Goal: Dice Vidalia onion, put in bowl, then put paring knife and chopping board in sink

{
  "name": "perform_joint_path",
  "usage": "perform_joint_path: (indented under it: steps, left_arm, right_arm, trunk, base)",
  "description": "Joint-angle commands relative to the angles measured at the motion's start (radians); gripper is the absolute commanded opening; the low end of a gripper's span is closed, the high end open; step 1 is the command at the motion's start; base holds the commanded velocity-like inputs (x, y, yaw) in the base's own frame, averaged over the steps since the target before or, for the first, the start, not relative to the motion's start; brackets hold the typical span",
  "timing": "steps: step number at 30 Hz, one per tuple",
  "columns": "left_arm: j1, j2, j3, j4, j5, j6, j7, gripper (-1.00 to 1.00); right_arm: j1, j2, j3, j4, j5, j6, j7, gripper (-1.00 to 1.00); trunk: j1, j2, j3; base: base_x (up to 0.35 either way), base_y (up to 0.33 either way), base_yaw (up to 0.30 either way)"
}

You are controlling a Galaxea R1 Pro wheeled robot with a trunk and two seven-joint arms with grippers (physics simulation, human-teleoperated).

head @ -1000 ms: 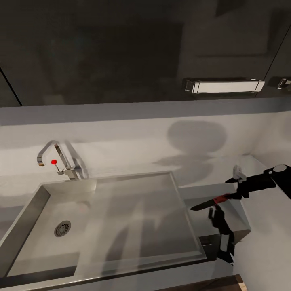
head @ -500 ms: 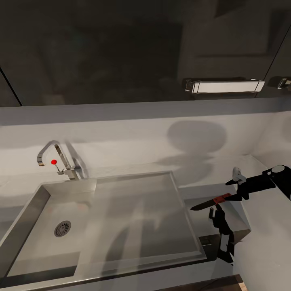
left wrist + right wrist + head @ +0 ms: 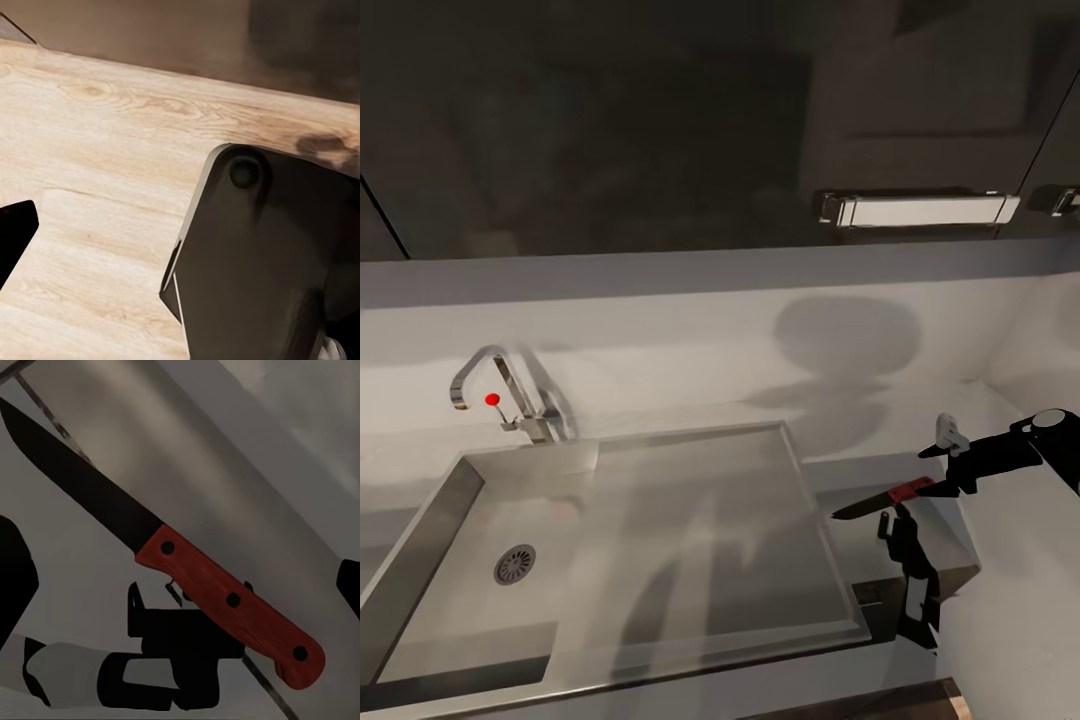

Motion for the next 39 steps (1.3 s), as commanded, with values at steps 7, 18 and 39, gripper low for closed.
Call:
perform_joint_path:
  steps: [7, 18, 39]
  left_arm:
    - [0.000, 0.001, -0.008, -0.002, 0.002, -0.002, 0.010, 1.00]
    - [0.000, 0.001, -0.008, -0.002, 0.002, -0.002, 0.010, 1.00]
    - [0.000, 0.001, -0.008, -0.002, 0.002, -0.002, 0.010, 1.00]
  right_arm:
    - [-0.001, 0.001, -0.006, 0.000, 0.011, -0.010, 0.002, 1.00]
    - [-0.001, 0.002, -0.006, 0.000, 0.011, -0.010, 0.002, 1.00]
    - [-0.001, 0.000, -0.006, 0.000, 0.011, -0.031, 0.002, 1.00]
  trunk:
    - [0.001, -0.002, -0.012]
    - [0.001, -0.002, -0.030]
    - [0.001, -0.002, -0.064]
  base:
    - [0.000, 0.000, 0.000]
    - [0.000, 0.000, 0.000]
    - [0.000, 0.000, 0.000]
